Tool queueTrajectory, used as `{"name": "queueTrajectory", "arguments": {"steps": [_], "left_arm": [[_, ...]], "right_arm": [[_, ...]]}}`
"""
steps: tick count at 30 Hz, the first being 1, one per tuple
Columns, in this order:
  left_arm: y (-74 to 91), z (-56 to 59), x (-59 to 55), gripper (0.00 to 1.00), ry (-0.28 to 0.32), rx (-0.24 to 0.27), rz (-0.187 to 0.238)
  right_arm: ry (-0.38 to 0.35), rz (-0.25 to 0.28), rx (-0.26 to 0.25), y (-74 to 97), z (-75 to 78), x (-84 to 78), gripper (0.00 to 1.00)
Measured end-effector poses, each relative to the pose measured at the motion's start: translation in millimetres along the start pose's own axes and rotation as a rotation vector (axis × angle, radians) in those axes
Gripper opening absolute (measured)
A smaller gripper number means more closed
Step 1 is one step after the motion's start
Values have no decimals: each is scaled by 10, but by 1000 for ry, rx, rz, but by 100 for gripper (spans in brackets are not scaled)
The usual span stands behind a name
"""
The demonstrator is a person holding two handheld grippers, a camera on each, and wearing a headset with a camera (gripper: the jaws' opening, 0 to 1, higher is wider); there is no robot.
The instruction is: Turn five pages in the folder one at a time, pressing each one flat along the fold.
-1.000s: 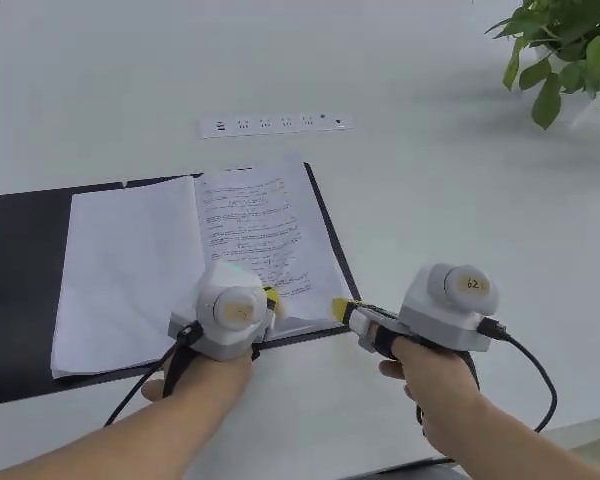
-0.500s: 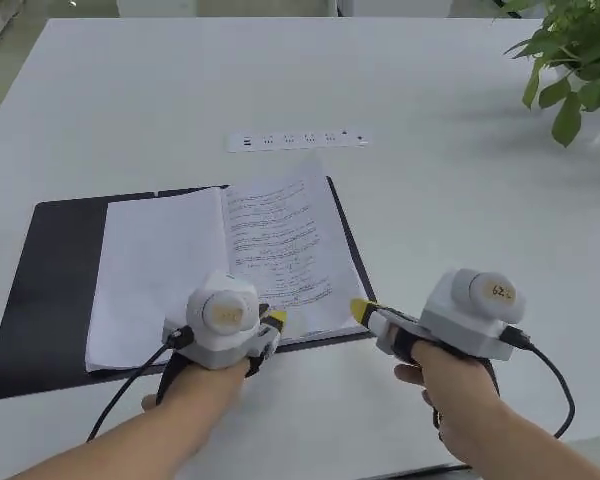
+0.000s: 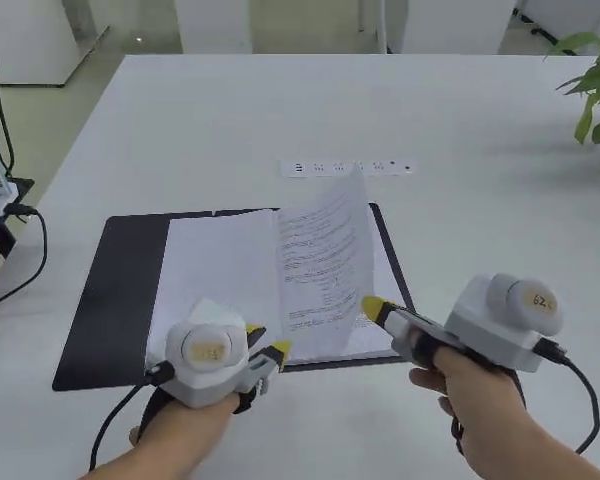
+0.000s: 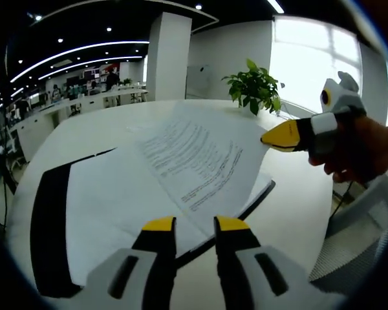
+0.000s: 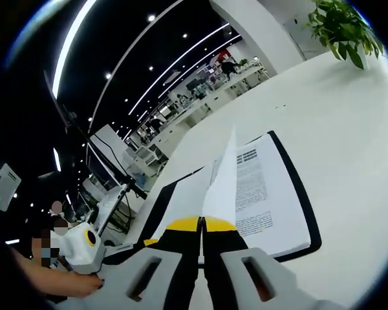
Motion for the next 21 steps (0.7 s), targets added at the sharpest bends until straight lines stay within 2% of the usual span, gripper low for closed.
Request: {"name": "queueTrajectory", "arguments": {"steps": [4, 8, 18, 21], "left_arm": [[185, -50, 42, 24, 9, 15, 30], [401, -110, 67, 26, 8, 42, 58], [878, -277, 109, 26, 34, 97, 124], [979, -319, 79, 27, 31, 112, 123]], "right_arm": [[3, 5, 48, -23, -205, 9, 0], [11, -2, 94, -91, -436, -60, 0], [36, -61, 177, -324, -934, -285, 0], [34, -81, 198, -403, -1065, -346, 0]]}}
Point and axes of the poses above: the centre of the closed fingertips' face, and the gripper's own axes: y roughly backward along the fingers, z roughly to its right, x roughly out of its top, the point moved 4 cm from there along y, roughly backward along the fingers, and after that the axes turned 9 degrees about -x, right-handed, at the moved point
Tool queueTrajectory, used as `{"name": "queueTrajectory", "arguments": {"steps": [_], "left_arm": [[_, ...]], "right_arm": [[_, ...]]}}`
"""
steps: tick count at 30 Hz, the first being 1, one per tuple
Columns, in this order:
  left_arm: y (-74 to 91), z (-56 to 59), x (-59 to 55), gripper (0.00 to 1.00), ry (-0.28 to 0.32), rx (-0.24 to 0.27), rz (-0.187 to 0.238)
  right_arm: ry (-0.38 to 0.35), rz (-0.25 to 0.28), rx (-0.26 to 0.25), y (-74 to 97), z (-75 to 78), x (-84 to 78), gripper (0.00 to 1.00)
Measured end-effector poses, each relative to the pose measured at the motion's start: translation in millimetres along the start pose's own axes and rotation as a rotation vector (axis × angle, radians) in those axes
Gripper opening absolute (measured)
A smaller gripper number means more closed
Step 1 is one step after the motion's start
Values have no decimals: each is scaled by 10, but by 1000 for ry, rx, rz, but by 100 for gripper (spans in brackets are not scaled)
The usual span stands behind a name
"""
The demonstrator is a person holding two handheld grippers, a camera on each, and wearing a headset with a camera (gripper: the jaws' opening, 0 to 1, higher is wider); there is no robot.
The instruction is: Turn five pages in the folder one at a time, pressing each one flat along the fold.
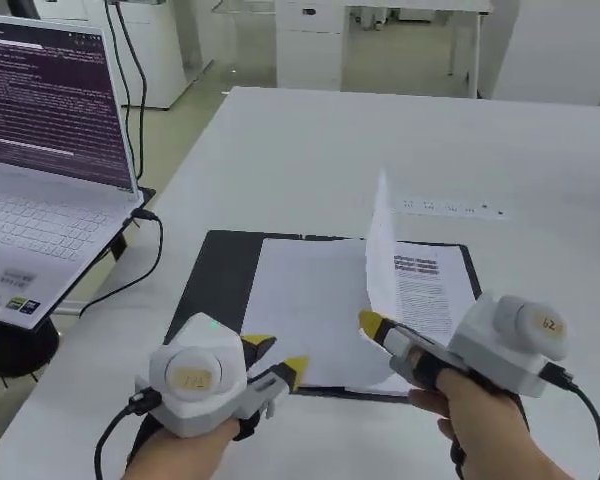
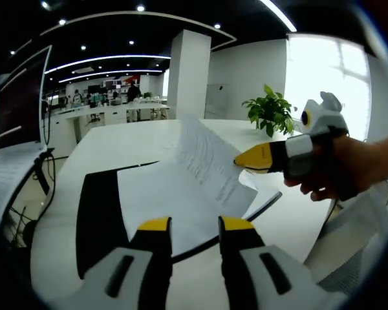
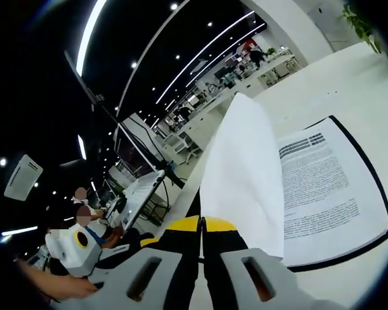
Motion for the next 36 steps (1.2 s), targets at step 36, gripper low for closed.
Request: {"name": "queueTrajectory", "arguments": {"steps": [36], "left_arm": [[538, -346, -334, 26, 60, 92, -74]], "right_arm": [[89, -391, -24, -1176, -223, -1096, 0]]}}
Point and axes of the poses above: the centre of the closed fingertips' face, and the gripper's own axes: y roughly backward along the fingers, z roughly to its right, x roughly out of its top, the point moved 4 cm from there along y, roughly backward along the fingers, and after that the axes turned 9 degrees about -x, right-handed, at the moved point
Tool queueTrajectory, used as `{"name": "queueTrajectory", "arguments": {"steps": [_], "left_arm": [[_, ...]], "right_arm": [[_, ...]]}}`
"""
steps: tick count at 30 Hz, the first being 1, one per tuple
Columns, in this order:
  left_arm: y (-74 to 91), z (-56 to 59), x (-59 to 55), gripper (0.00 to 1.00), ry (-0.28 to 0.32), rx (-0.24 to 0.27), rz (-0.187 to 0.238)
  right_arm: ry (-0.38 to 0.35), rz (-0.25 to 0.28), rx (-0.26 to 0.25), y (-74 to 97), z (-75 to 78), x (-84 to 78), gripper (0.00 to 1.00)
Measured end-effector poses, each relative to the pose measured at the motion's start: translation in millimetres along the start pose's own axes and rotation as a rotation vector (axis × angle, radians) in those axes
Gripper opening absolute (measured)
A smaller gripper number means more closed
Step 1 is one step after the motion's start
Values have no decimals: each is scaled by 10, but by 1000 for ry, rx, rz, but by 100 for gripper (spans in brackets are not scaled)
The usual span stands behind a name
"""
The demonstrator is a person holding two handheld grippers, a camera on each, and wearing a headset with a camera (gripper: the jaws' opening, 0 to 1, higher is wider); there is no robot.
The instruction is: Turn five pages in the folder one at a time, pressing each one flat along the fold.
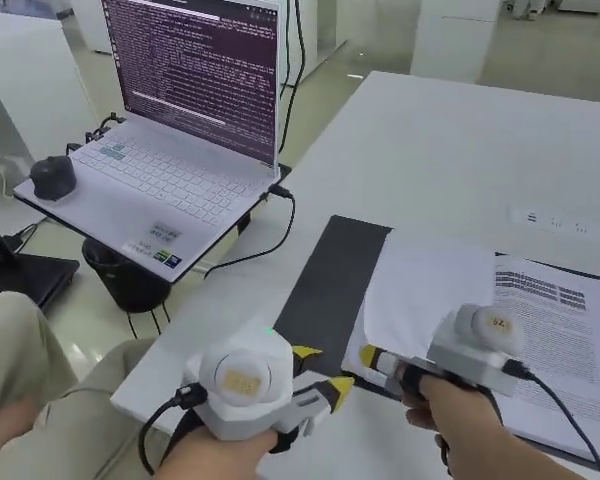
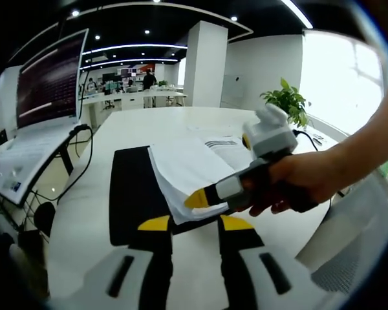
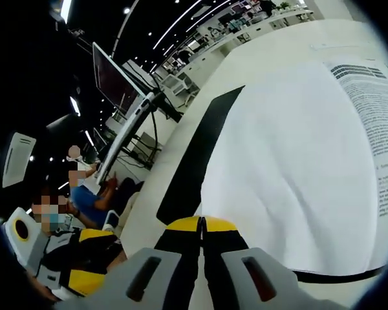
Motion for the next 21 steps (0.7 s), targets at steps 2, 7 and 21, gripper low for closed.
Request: {"name": "queueTrajectory", "arguments": {"steps": [2, 7, 21], "left_arm": [[-4, -6, -24, 27, 3, 0, -7], [-12, -19, -54, 26, 6, 2, -18], [-133, -73, -57, 26, -12, -5, -48]], "right_arm": [[-9, -13, 11, -33, -1, -20, 0], [-9, -17, 17, -72, 18, -34, 0], [-16, 43, 120, 53, -95, 74, 14]]}}
Point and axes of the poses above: the centre of the closed fingertips' face, and the gripper's own axes: y roughly backward along the fingers, z roughly to its right, x roughly out of its top, the point moved 4 cm from there along y, roughly backward along the fingers, and after that the axes turned 9 degrees about -x, right-handed, at the moved point
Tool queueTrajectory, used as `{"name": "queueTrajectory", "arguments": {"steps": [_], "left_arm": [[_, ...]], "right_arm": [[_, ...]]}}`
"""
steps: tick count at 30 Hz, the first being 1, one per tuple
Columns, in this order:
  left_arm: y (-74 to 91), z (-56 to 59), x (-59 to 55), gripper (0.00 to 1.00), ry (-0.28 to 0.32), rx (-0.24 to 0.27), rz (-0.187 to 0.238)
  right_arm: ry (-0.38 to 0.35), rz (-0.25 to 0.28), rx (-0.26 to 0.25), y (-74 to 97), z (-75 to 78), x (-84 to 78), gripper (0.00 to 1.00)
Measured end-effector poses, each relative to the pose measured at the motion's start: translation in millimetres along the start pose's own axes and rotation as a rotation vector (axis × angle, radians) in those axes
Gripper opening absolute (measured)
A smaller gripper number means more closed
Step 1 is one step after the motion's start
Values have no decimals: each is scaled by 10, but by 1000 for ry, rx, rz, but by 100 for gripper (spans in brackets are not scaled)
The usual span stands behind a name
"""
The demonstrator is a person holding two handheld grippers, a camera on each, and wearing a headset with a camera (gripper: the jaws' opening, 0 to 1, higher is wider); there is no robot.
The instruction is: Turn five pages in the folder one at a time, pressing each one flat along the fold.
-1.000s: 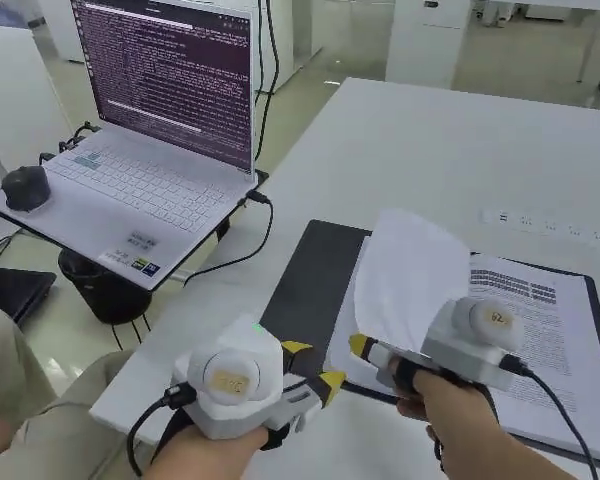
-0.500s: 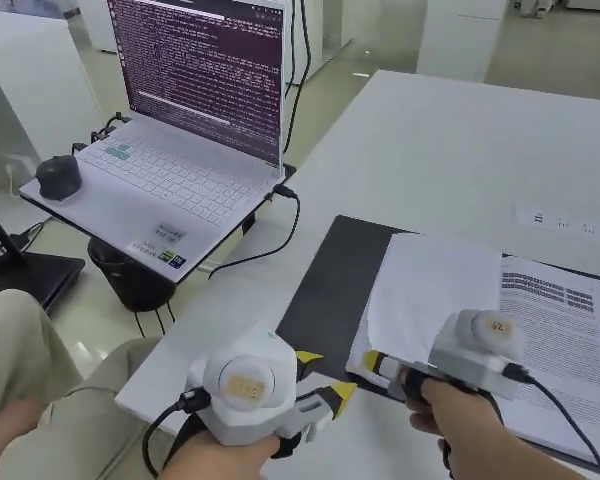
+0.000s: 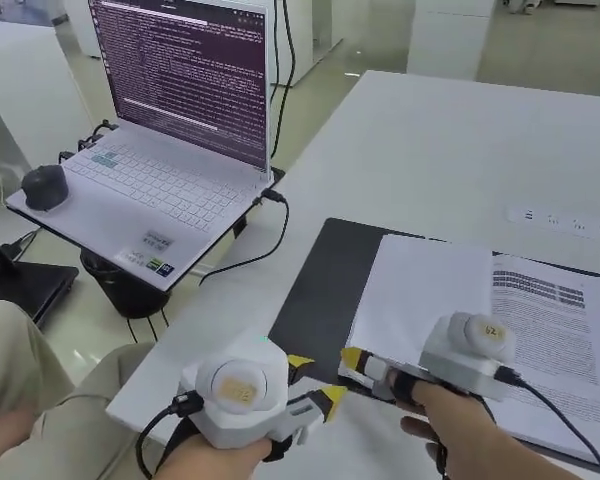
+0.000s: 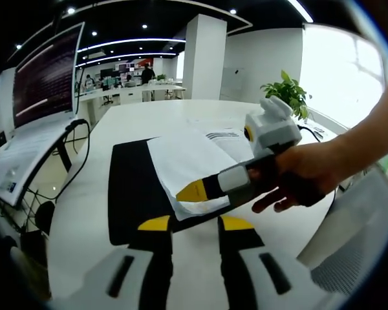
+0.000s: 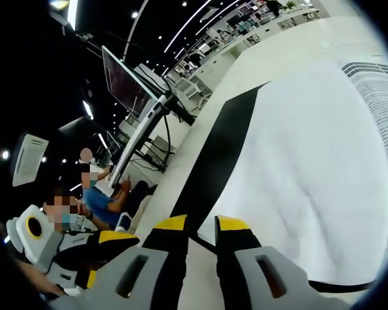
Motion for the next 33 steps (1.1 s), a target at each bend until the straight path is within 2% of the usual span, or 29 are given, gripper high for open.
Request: {"name": "queueTrajectory", "arguments": {"steps": [4, 13, 20, 23, 25, 26, 27, 29, 31, 33], "left_arm": [[-130, -16, 14, 26, -17, -14, -13], [-620, -23, 53, 26, -67, -50, -63], [-883, -104, -107, 27, -90, -26, -124], [-923, -146, -176, 26, -71, -5, -136], [-925, -168, -281, 27, -41, 12, -156], [-937, -176, -199, 26, -83, 14, -86], [-887, -164, -260, 25, -57, 30, -107], [-885, -178, -262, 23, -39, 38, -79], [-882, -173, -273, 23, -43, 39, -69], [-876, -158, -287, 23, -78, 37, -45]], "right_arm": [[-25, 36, -4, 104, 93, 119, 14], [-67, 116, -45, 389, 457, 451, 11], [-105, 147, -83, 563, 664, 571, 10], [-119, 149, -91, 602, 770, 624, 9], [-135, 153, -93, 620, 829, 669, 8], [-134, 158, -98, 623, 867, 701, 8], [-134, 159, -101, 624, 889, 714, 8], [-147, 152, -102, 610, 947, 750, 7], [-150, 151, -95, 597, 964, 780, 6], [-178, 142, -84, 571, 999, 815, 6]]}}
Point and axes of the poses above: the centre of the closed fingertips' face, and the gripper's own axes: y roughly backward along the fingers, z roughly to its right, x roughly out of its top, the point moved 4 cm from there along y, roughly backward along the fingers, and after that the axes turned 9 degrees about -x, right-handed, at the moved point
